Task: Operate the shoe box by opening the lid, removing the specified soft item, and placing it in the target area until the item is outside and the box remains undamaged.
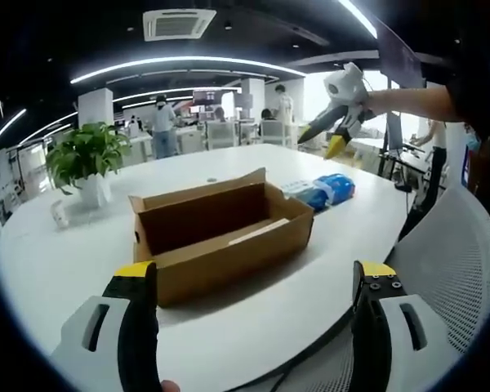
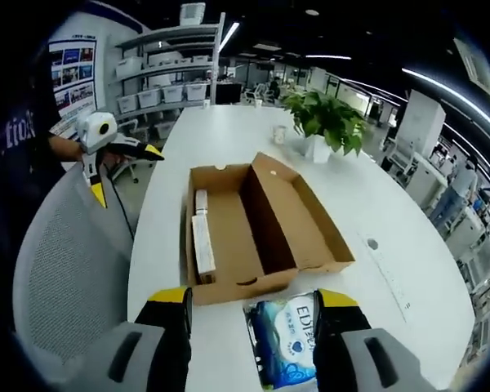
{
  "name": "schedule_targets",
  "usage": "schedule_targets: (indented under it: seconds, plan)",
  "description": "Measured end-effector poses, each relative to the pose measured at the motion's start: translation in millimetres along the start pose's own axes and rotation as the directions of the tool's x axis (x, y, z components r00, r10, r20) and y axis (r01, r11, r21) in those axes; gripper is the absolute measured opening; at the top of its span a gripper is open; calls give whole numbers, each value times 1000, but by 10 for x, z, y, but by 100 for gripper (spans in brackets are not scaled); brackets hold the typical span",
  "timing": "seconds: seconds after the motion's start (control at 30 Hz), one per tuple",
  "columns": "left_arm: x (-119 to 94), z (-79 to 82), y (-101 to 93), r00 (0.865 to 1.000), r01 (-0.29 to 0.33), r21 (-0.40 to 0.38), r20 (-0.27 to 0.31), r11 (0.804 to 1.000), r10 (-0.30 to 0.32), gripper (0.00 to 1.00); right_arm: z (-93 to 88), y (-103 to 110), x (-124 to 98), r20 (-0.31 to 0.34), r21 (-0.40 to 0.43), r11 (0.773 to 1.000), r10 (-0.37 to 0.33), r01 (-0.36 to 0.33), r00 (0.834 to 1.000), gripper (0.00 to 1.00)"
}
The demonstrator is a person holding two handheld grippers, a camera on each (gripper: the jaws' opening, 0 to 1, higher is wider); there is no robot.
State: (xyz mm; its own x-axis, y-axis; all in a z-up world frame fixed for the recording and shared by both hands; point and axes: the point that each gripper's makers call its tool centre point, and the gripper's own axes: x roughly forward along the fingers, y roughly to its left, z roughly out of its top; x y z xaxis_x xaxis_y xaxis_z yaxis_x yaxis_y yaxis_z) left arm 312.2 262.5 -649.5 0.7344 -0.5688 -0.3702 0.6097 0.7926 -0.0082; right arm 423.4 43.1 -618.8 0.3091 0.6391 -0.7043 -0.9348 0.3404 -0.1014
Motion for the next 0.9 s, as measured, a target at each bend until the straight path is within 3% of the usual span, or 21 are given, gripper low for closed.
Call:
schedule_targets:
  seconds: [0.9]
  plan:
    - [4, -36, -17, 1000, 16, -2, -10, 1000, -16, 99, 258, 238, 553, -53, -129, 986, 104, -110, 993, 56]
